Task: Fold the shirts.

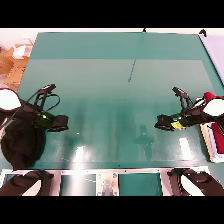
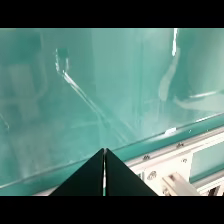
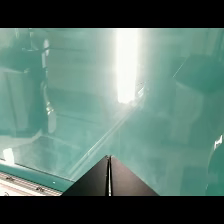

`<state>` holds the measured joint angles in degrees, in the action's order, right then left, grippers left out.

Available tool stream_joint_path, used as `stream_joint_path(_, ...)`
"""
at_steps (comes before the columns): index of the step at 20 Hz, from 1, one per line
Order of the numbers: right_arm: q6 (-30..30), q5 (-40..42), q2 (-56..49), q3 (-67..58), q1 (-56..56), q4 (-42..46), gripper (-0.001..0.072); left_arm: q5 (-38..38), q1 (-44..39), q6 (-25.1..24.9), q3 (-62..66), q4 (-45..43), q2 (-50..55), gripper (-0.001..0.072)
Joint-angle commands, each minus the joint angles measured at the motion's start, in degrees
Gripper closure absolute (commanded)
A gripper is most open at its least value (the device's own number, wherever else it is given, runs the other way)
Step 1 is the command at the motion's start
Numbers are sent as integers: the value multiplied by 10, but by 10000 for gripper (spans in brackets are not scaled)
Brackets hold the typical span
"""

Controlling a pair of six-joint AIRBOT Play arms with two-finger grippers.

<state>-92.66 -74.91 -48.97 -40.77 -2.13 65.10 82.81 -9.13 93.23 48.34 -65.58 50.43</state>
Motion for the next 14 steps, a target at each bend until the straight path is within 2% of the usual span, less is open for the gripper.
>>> stream_joint_path(1,-1,-1,0,1,-1,-1,694,29,0,25,-1,-28,-1,682)
stream_joint_path(3,-1,-1,0,1,-1,-1,694,43,0,51,0,-109,-1,682)
stream_joint_path(6,-1,-1,0,1,-1,-1,694,62,0,110,0,-317,-1,667)
stream_joint_path(7,-1,-1,0,1,-1,-1,694,64,0,118,0,-377,-1,310)
stream_joint_path(8,-1,-1,0,1,-1,-1,694,61,1,127,0,-428,-1,10)
stream_joint_path(10,-1,-1,0,1,-1,-1,694,21,21,128,-2,-479,0,-13)
stream_joint_path(12,-1,-1,0,1,-1,-1,694,-33,75,119,-13,-477,8,-13)
stream_joint_path(14,-1,-1,0,1,-1,-1,694,-59,144,88,-29,-459,44,-13)
